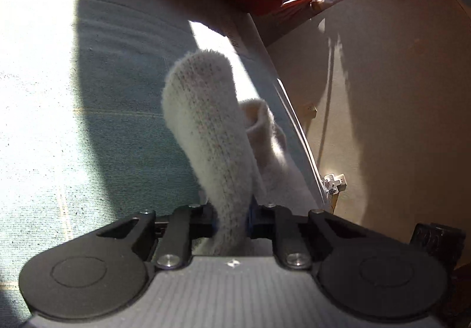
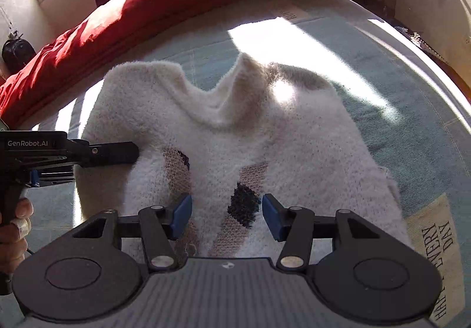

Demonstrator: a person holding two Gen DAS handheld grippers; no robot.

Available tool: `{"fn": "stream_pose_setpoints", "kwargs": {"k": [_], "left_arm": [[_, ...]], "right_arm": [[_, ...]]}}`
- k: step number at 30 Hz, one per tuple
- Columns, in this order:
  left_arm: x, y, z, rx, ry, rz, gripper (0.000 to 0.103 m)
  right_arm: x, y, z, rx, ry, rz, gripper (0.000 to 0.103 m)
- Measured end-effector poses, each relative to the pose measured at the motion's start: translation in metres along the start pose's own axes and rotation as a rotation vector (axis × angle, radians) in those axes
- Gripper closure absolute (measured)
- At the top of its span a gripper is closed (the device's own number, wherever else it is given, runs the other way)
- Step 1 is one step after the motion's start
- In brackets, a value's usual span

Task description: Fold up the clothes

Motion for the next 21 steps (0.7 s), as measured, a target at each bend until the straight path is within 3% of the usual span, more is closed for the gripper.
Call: {"fn": "stream_pose_setpoints", "kwargs": {"k": [7,16,21], "left_arm": [[-0.025,0.006,0.080,0.064,0.143,-0.006,0.090],[-0.076,0.011,0.173,0.142,0.394,0.053,0.091],[-0.092,0.020,0.188,0.170,0.436,0.047,0.092]], "right_arm": [[-0.018,0.012,0.017,0.033,0.030,0.045,0.044],[-0.065,0.009,0.031,0.016,0.124,0.132,0.044],[-0.089,0.009,0.036,0.013,0.175,0.173,0.044]]}}
Point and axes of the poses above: each gripper's, at about its wrist camera, not at the fingertips, and z roughly against the way its jaws point, x to its right, y to its top, the point moved 5 cm from there along -z, roughly the way its jaws point, and after that the axes turned 12 degrees about x, right-handed, at the moved point
